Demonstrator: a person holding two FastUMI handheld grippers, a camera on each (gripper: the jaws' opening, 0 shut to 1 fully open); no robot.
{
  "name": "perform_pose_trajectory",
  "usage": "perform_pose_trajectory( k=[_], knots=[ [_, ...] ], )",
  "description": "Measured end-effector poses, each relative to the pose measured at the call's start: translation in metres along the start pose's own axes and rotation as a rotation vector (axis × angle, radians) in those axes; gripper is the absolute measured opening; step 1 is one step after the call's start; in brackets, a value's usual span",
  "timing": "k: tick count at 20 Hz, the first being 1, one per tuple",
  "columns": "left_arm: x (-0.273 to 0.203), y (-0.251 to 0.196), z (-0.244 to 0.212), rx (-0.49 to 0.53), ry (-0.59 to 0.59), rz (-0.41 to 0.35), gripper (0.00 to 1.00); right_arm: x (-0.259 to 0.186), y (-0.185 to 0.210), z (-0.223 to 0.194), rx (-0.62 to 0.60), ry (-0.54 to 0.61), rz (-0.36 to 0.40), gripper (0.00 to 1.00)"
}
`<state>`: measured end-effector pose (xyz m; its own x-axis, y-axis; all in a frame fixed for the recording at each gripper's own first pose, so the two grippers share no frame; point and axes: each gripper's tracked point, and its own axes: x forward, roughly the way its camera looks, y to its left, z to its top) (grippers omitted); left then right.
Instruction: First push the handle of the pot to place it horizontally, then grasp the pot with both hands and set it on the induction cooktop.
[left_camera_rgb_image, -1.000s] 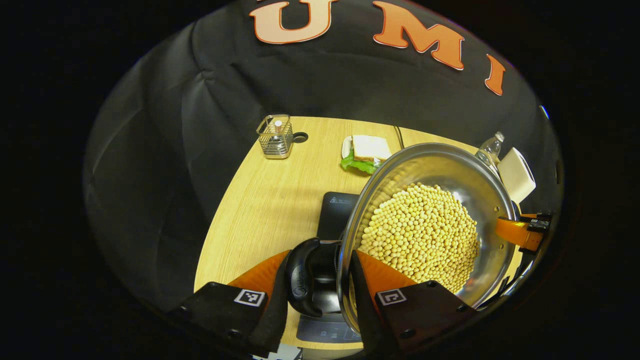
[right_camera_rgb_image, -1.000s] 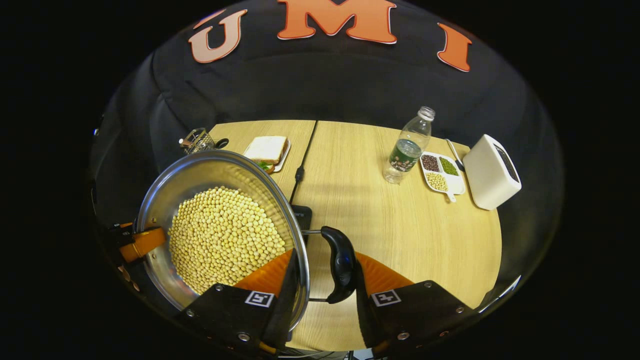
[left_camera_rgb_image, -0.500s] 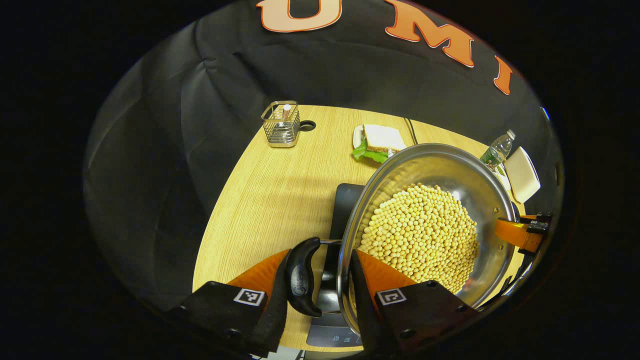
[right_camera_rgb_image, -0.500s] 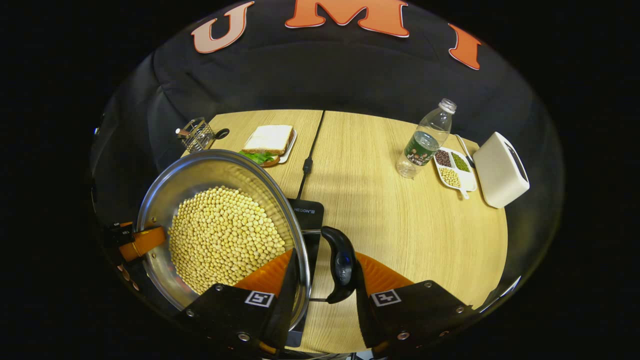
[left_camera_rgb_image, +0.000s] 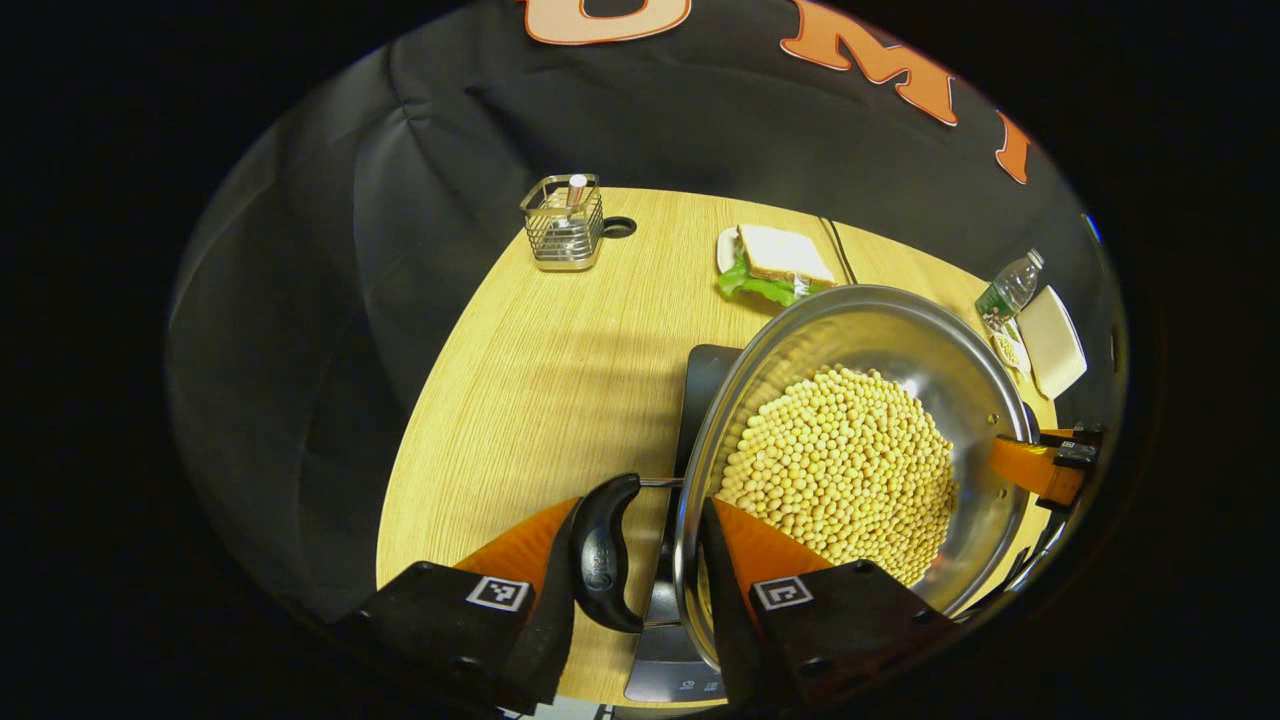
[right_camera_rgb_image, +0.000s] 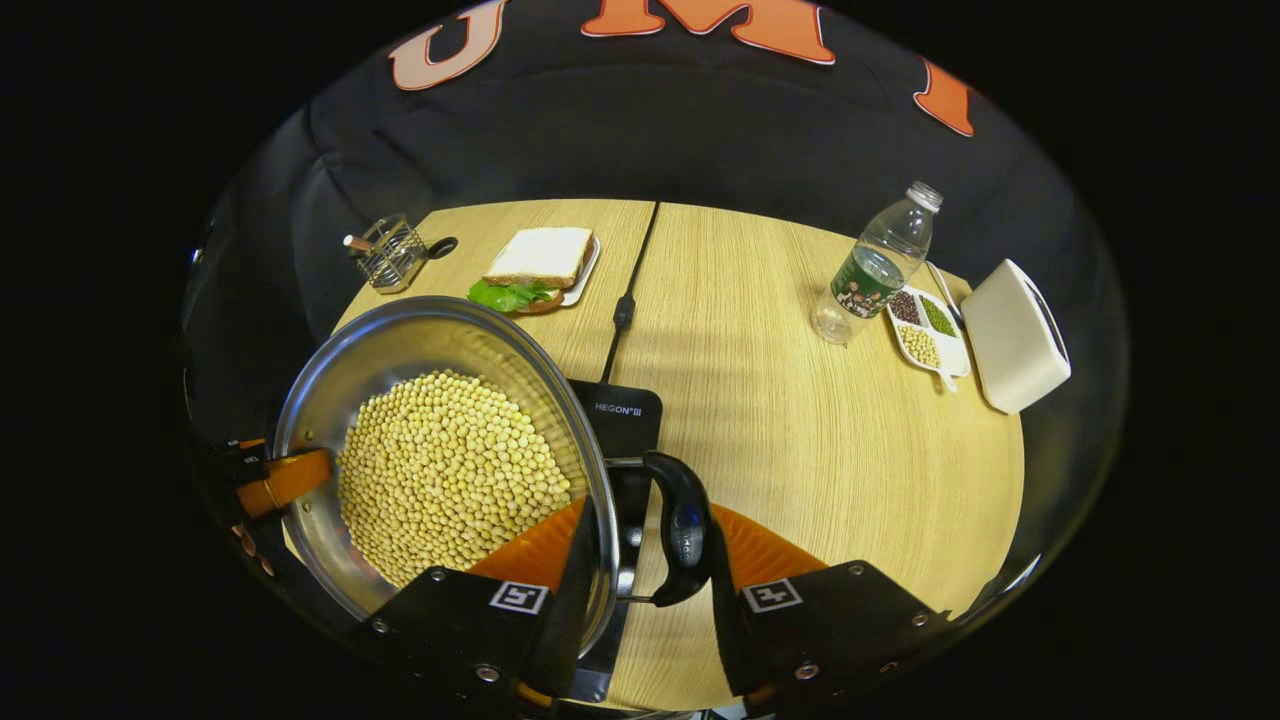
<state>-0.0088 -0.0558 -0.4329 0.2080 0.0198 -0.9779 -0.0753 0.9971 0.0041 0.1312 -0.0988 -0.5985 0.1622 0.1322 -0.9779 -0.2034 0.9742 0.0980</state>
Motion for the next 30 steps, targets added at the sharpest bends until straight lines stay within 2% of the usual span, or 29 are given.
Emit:
perform_pose_trajectory(
  k=[8, 12, 14, 15, 16, 17, 21, 22, 23, 24, 25, 27, 30],
  knots=[
    [-0.003, -0.001, 0.005, 0.022, 0.001, 0.003, 0.67, -0.001, -0.003, 0.003, 0.035, 0.013, 0.013, 0.57],
    [-0.001, 0.001, 0.004, 0.034, -0.014, 0.017, 0.74, 0.0, 0.004, 0.0, 0.021, 0.009, 0.027, 0.66],
    [-0.006, 0.003, 0.012, 0.059, -0.046, 0.037, 0.79, -0.006, 0.008, 0.003, 0.014, -0.009, 0.048, 0.75],
    [-0.011, 0.003, 0.02, 0.064, -0.074, 0.043, 0.78, -0.011, 0.008, 0.007, 0.017, -0.02, 0.064, 0.83],
    [-0.018, 0.005, 0.028, 0.08, -0.107, 0.058, 0.76, -0.016, 0.009, 0.011, 0.023, -0.034, 0.086, 0.86],
    [-0.028, 0.006, 0.037, 0.1, -0.143, 0.066, 0.87, -0.02, 0.008, 0.015, 0.036, -0.055, 0.102, 0.89],
    [-0.099, 0.017, 0.081, 0.15, -0.345, 0.124, 0.85, -0.056, -0.014, 0.04, 0.064, -0.195, 0.109, 0.94],
    [-0.129, 0.014, 0.097, 0.15, -0.41, 0.128, 0.91, -0.072, -0.019, 0.048, 0.064, -0.247, 0.119, 0.94],
    [-0.156, 0.012, 0.112, 0.15, -0.487, 0.132, 0.92, -0.088, -0.026, 0.056, 0.065, -0.298, 0.117, 0.94],
    [-0.18, 0.007, 0.122, 0.157, -0.561, 0.133, 0.85, -0.103, -0.033, 0.063, 0.068, -0.355, 0.108, 0.94],
    [-0.203, 0.005, 0.131, 0.159, -0.634, 0.142, 0.92, -0.119, -0.041, 0.071, 0.073, -0.417, 0.095, 0.94],
    [-0.239, -0.007, 0.142, 0.159, -0.774, 0.148, 0.91, -0.162, -0.057, 0.085, 0.086, -0.552, 0.071, 0.94],
    [-0.288, -0.023, 0.149, 0.124, -0.924, 0.114, 0.91, -0.229, -0.079, 0.096, 0.079, -0.738, 0.025, 0.93]
  ],
)
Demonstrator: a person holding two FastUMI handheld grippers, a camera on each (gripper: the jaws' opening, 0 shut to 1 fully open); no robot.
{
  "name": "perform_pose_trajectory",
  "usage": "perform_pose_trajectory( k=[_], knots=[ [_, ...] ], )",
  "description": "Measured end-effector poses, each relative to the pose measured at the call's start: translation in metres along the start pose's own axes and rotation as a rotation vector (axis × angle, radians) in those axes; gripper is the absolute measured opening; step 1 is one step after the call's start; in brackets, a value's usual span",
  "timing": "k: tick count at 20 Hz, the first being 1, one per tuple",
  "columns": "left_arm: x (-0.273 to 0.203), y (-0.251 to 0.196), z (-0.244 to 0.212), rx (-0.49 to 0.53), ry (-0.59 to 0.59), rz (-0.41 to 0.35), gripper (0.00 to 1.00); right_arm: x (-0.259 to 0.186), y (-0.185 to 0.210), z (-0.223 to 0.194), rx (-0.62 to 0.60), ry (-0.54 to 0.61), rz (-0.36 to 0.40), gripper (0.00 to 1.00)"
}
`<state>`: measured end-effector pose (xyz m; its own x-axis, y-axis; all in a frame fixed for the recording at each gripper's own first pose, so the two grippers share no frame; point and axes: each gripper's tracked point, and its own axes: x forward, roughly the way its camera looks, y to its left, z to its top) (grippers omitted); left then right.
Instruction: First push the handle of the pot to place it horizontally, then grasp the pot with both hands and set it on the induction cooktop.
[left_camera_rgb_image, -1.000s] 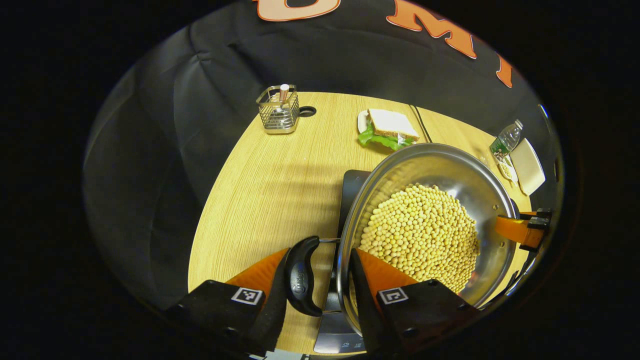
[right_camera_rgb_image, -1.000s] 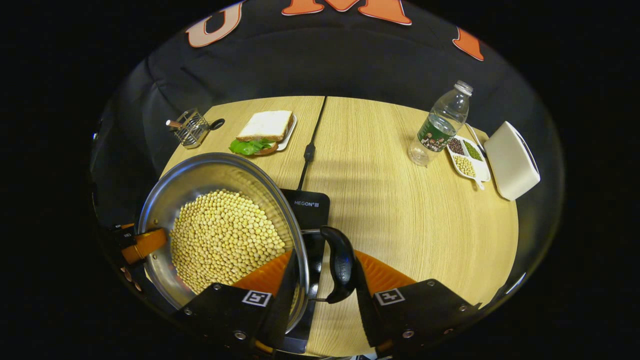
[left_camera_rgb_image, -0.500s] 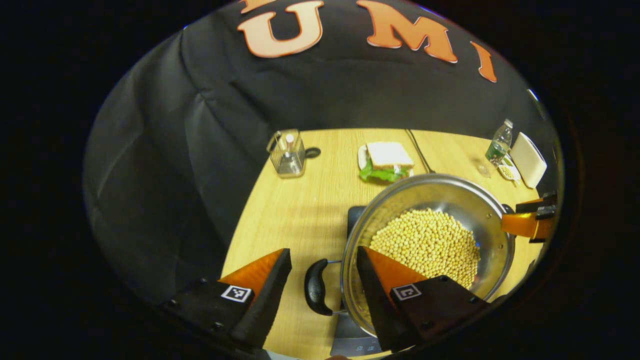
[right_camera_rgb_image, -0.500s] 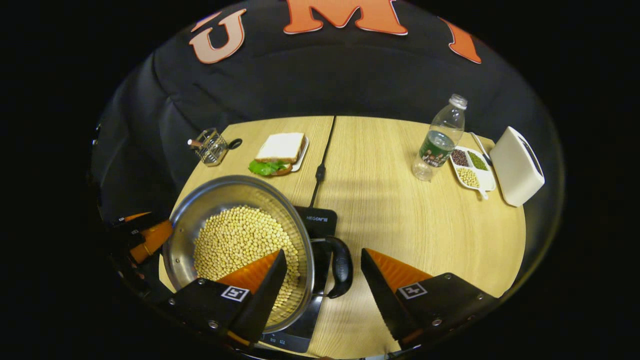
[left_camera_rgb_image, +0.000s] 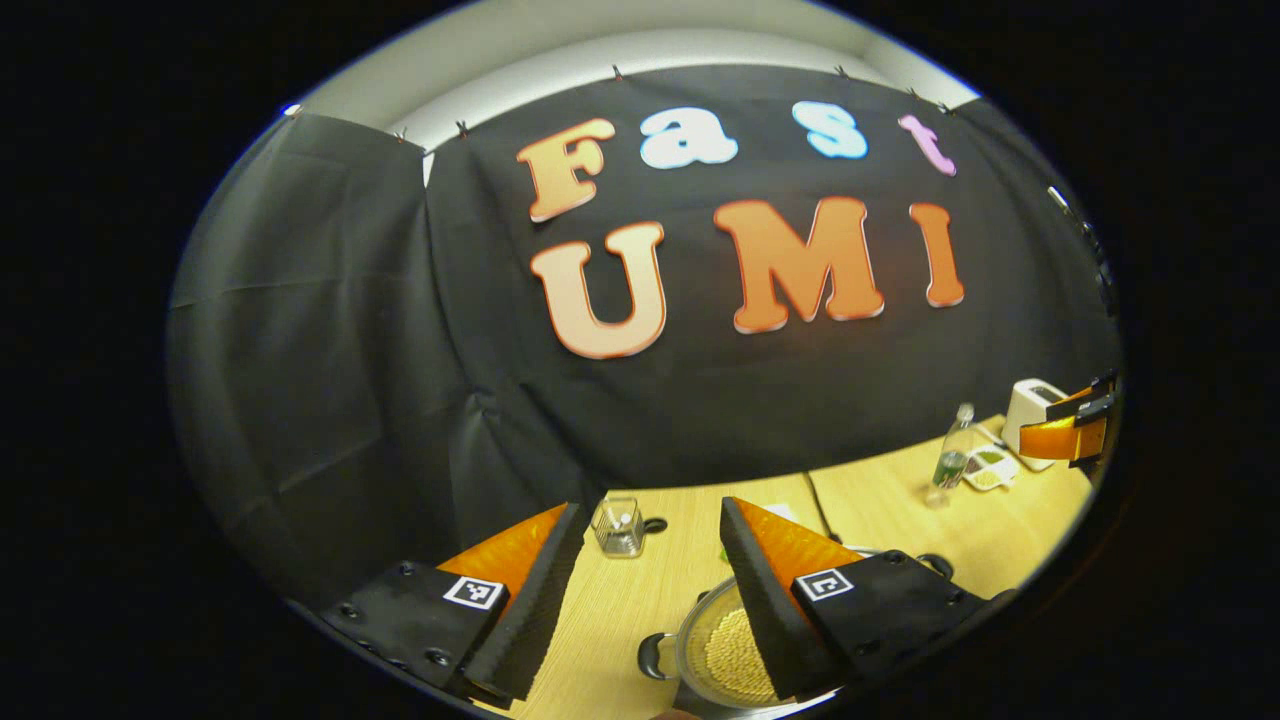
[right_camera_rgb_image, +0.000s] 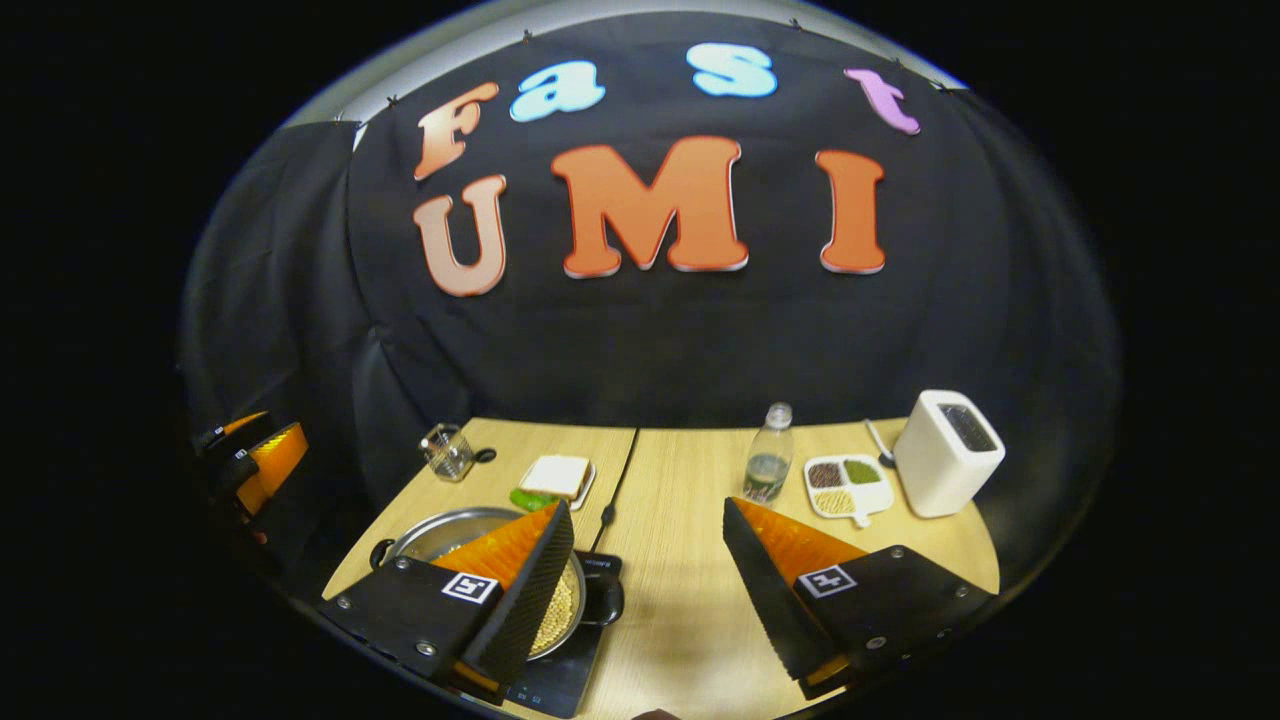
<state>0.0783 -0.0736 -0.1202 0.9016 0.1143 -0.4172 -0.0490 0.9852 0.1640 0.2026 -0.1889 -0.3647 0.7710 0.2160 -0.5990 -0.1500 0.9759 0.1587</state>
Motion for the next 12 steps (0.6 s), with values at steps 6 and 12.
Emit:
perform_pose_trajectory(
  k=[6, 12],
  knots=[
    [-0.068, 0.012, 0.105, -0.131, -0.294, 0.017, 0.96, -0.107, -0.02, 0.089, -0.092, -0.359, -0.048, 0.94],
    [-0.133, 0.027, 0.169, -0.162, -0.538, 0.026, 0.97, -0.207, -0.034, 0.14, -0.173, -0.656, -0.123, 0.93]
  ],
)
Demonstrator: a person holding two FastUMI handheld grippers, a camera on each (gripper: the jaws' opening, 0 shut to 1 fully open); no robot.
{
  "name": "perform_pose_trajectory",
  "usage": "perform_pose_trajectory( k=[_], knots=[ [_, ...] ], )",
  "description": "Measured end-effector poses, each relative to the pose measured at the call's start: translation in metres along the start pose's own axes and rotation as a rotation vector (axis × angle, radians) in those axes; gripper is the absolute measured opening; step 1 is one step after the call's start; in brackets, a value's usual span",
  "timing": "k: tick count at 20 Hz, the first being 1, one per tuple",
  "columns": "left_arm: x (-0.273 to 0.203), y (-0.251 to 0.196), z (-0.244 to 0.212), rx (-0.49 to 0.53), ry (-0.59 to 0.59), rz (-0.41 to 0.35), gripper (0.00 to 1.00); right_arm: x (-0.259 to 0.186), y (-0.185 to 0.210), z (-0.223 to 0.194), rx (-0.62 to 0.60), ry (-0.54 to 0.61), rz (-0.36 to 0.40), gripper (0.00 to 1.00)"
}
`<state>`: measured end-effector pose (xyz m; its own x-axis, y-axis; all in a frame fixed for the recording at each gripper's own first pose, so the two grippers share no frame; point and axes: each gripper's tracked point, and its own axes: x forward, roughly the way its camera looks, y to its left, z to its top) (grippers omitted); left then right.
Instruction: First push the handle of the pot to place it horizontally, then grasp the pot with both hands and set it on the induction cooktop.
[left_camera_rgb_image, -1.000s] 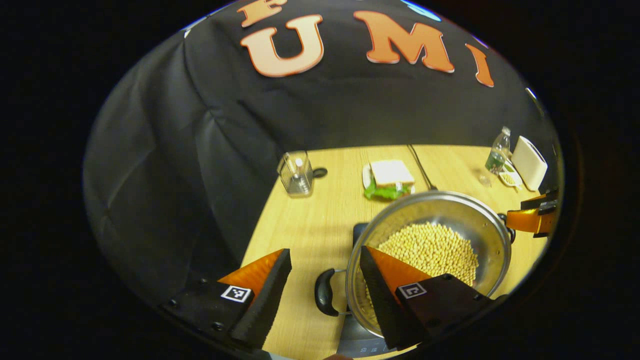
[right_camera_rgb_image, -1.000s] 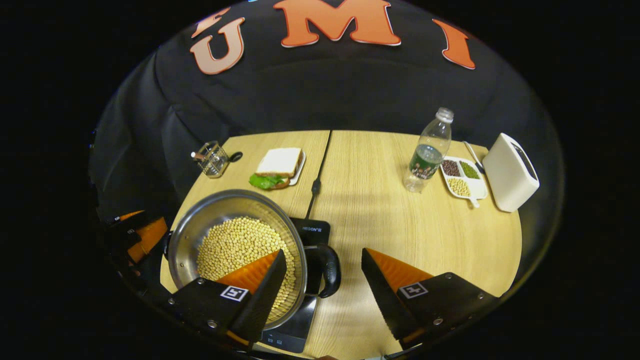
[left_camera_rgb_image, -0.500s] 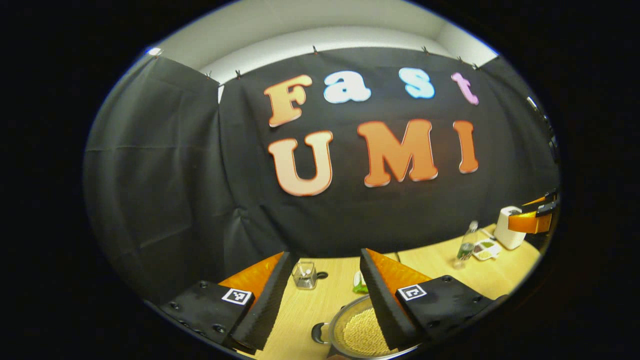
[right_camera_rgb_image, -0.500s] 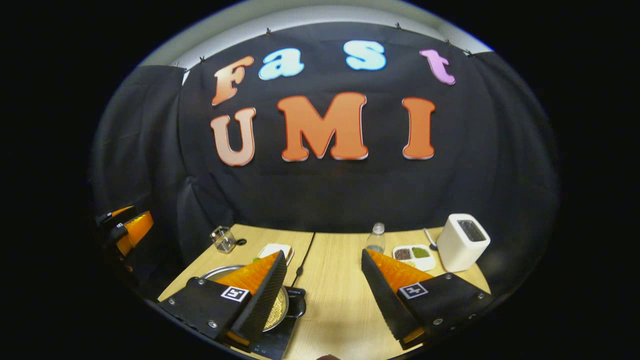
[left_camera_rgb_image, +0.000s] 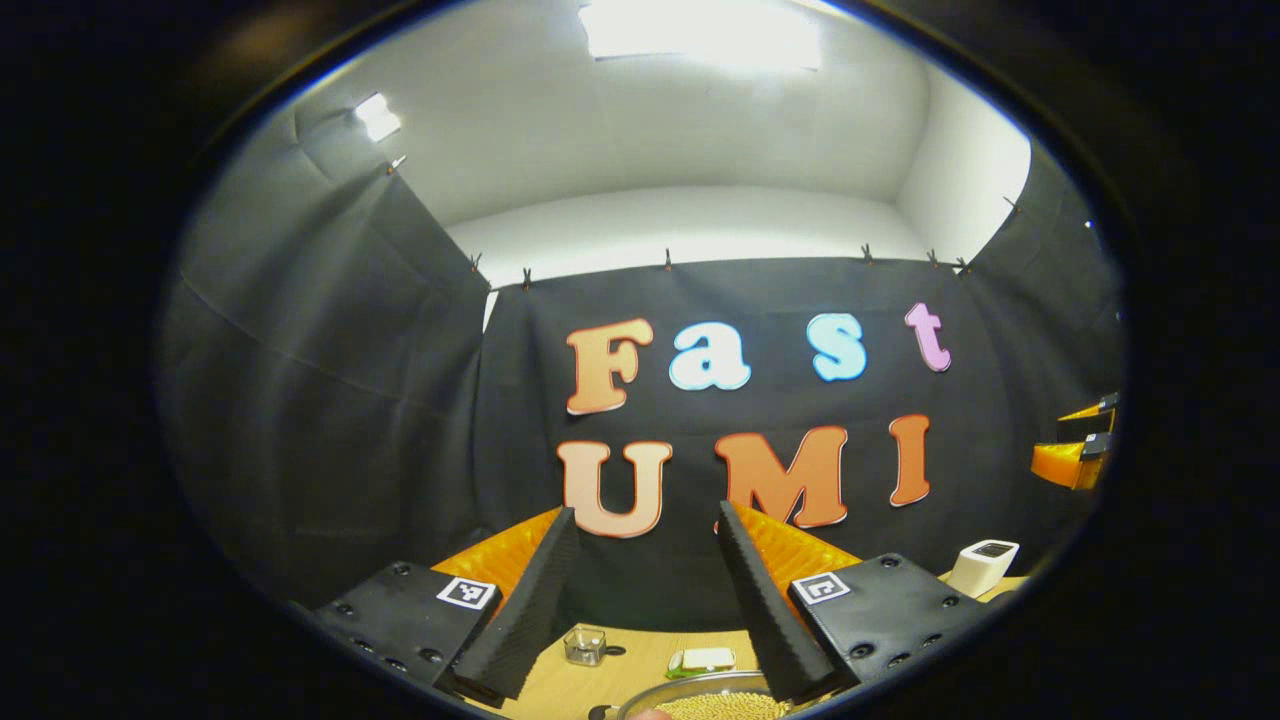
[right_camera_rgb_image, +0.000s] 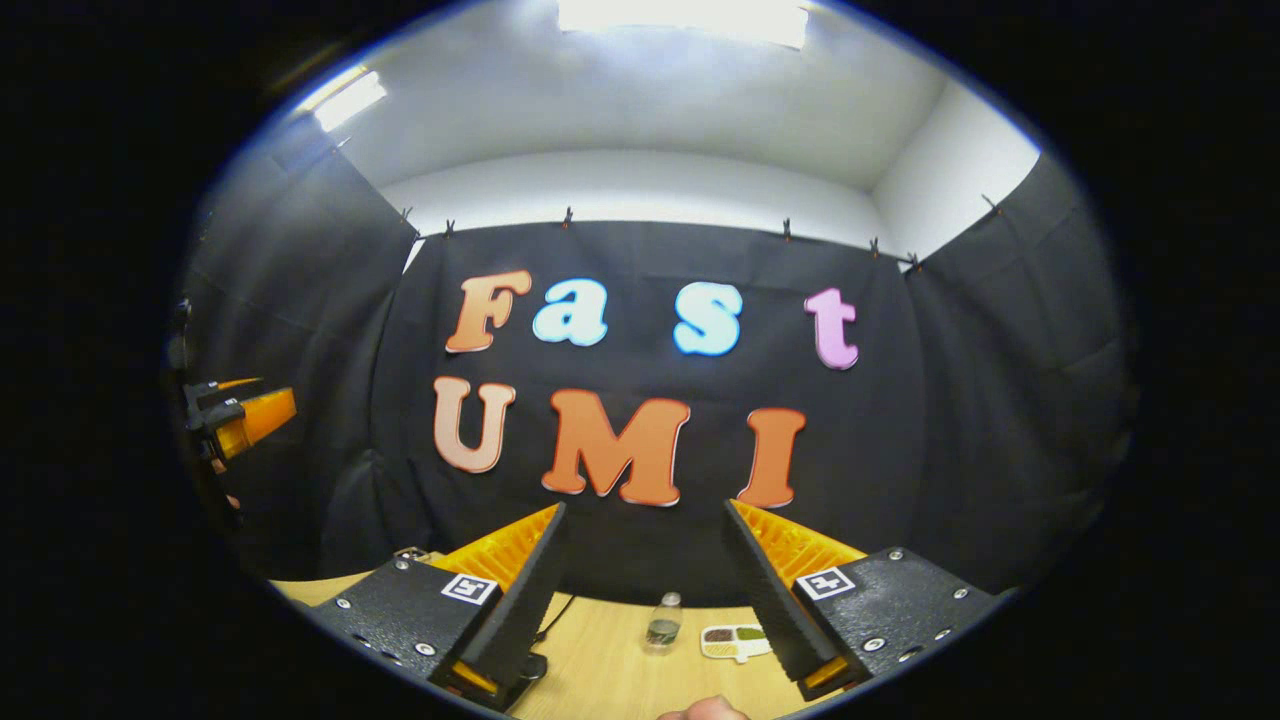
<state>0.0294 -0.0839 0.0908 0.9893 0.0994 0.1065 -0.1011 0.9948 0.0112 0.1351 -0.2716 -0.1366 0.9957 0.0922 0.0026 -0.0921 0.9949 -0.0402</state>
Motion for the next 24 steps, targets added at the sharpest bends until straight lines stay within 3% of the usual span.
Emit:
perform_pose_trajectory(
  k=[1, 5, 8, 10, 16, 24],
  knots=[
    [-0.004, 0.002, 0.008, 0.007, -0.022, 0.006, 0.98, -0.004, -0.002, 0.009, -0.011, -0.034, -0.002, 0.98],
    [-0.019, 0.005, 0.024, 0.0, -0.071, 0.018, 0.99, -0.023, -0.005, 0.037, -0.013, -0.119, -0.006, 0.89],
    [-0.021, 0.01, 0.033, 0.013, -0.109, 0.047, 0.96, -0.033, -0.007, 0.055, -0.043, -0.179, -0.018, 0.94],
    [-0.026, 0.015, 0.042, 0.016, -0.138, 0.061, 0.98, -0.035, -0.011, 0.055, -0.073, -0.187, -0.053, 0.97],
    [-0.036, 0.027, 0.052, 0.012, -0.176, 0.098, 0.97, -0.04, -0.016, 0.061, -0.066, -0.197, -0.074, 0.94],
    [-0.039, 0.024, 0.053, 0.033, -0.175, 0.079, 0.96, -0.031, -0.022, 0.053, -0.046, -0.162, -0.087, 0.95]
  ],
)
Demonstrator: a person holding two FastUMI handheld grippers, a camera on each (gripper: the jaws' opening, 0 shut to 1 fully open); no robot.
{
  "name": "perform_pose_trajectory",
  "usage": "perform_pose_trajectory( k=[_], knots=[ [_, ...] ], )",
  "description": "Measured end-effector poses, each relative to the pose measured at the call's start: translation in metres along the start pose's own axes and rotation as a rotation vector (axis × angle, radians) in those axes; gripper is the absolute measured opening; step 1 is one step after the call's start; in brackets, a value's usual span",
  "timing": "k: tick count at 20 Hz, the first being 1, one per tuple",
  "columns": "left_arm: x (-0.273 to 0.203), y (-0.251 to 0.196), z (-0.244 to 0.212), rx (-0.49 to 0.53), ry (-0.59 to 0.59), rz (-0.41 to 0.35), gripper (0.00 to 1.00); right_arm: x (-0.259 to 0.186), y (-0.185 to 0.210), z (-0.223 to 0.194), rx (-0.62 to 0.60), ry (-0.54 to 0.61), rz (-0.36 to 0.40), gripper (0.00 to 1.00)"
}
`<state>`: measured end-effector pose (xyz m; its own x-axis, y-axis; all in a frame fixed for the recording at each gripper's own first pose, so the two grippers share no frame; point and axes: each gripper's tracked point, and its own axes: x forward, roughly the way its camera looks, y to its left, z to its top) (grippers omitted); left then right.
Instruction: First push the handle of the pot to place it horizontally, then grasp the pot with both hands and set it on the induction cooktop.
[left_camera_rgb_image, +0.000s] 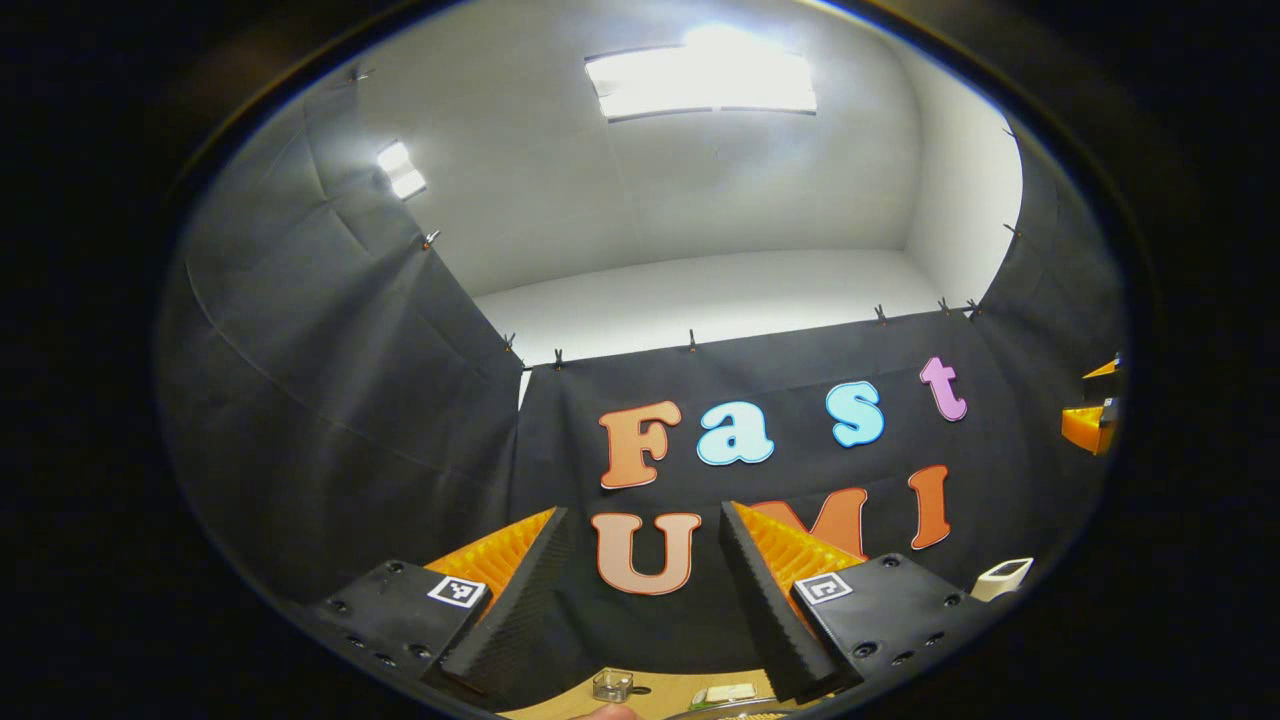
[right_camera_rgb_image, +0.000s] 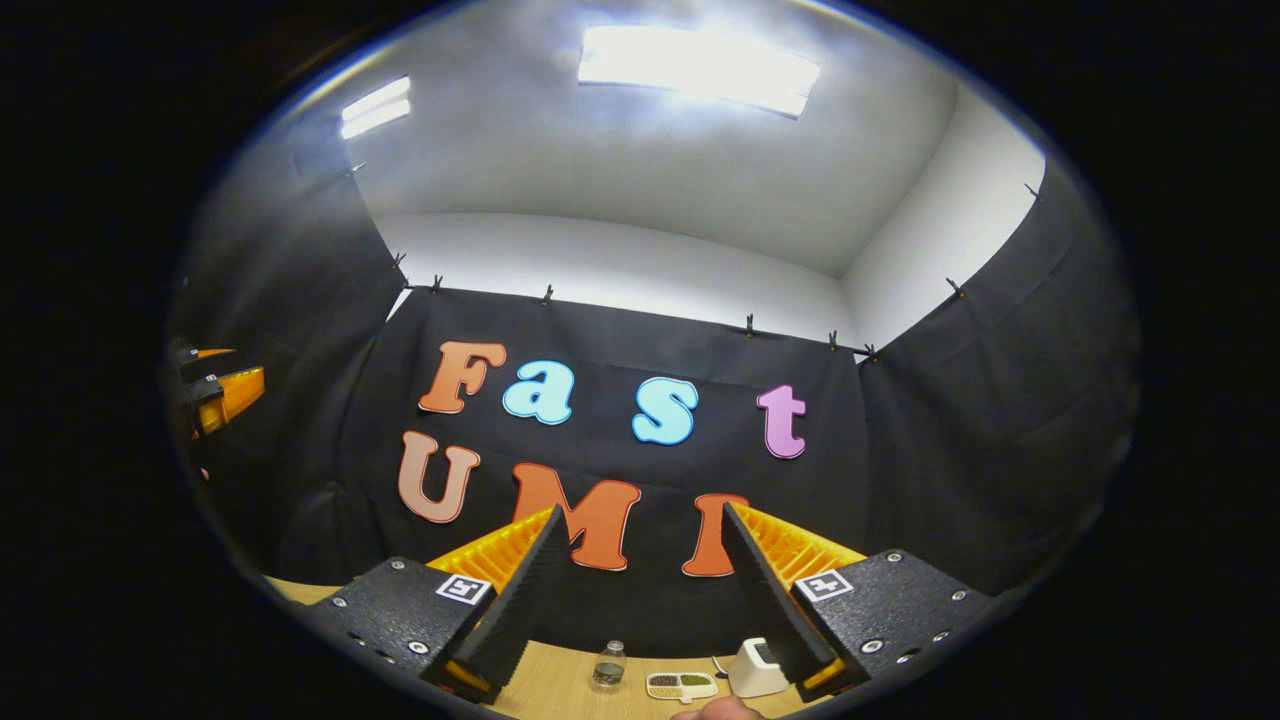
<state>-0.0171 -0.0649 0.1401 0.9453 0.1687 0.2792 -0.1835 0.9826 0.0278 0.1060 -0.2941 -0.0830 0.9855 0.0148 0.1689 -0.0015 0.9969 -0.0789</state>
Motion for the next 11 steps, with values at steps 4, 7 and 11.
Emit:
perform_pose_trajectory(
  k=[4, 7, 11],
  knots=[
    [0.005, 0.001, -0.007, -0.002, 0.029, 0.01, 0.96, 0.003, -0.001, -0.008, 0.024, 0.027, 0.018, 0.95],
    [0.01, -0.001, -0.015, -0.023, 0.061, 0.013, 0.96, 0.006, -0.003, -0.008, 0.038, 0.031, 0.014, 0.95],
    [0.017, -0.004, -0.034, -0.022, 0.124, 0.013, 0.96, 0.007, -0.003, -0.005, 0.065, 0.047, 0.036, 0.97]
  ],
)
